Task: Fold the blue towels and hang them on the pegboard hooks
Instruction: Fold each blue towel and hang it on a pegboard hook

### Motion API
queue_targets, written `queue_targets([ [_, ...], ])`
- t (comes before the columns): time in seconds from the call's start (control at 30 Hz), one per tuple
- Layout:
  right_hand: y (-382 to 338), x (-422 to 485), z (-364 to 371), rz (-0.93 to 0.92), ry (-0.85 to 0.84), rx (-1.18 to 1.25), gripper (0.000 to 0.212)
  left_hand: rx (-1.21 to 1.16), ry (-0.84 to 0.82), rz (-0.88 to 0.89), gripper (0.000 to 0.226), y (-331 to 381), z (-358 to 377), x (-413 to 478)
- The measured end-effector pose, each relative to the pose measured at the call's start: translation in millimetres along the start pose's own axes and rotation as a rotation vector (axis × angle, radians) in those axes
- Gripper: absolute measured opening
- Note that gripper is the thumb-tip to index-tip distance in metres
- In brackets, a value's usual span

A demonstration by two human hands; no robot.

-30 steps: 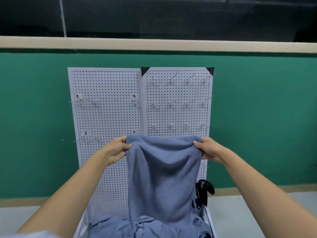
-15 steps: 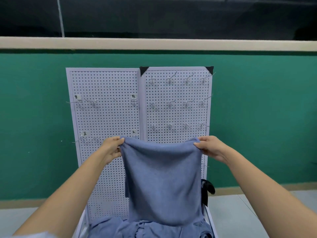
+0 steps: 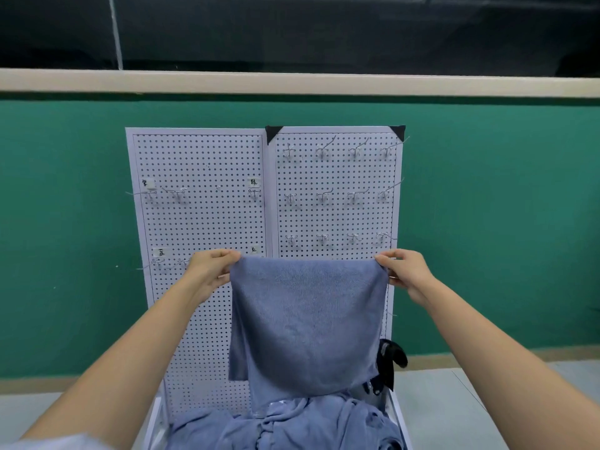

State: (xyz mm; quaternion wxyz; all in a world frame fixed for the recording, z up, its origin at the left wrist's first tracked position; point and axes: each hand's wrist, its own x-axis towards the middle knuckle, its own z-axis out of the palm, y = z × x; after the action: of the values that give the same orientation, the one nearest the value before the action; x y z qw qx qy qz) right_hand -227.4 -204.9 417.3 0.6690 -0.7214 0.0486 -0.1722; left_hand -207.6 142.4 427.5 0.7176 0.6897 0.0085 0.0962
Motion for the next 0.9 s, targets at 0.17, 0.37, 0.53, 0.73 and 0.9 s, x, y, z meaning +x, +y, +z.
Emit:
queue_targets([
  [0.17,2,0,-1,0.007,-0.156,-0.023,0.032,0.253,-0.183,0.088,0.034,4,6,-2],
  [0.37,10,0,3,-0.104,-0.191,-0.419,0.034,0.815,-0.182,0.352,0.025,-10,6,4],
  [0.53,13,4,-3,-0.175,-0.122,-0.635,0.014,1.012,-0.09,0.468,0.017,-16,-1,14],
  [0.73,16,2,-7,-0.139,-0.189,-0.234,0.014,0.287,0.031,0.246,0.005,-22,-8,11],
  [0.9,25,10,-2,0.087,-0.146,0.143,0.025,-0.125,-0.103,-0.1,0.012,-28,-7,15],
])
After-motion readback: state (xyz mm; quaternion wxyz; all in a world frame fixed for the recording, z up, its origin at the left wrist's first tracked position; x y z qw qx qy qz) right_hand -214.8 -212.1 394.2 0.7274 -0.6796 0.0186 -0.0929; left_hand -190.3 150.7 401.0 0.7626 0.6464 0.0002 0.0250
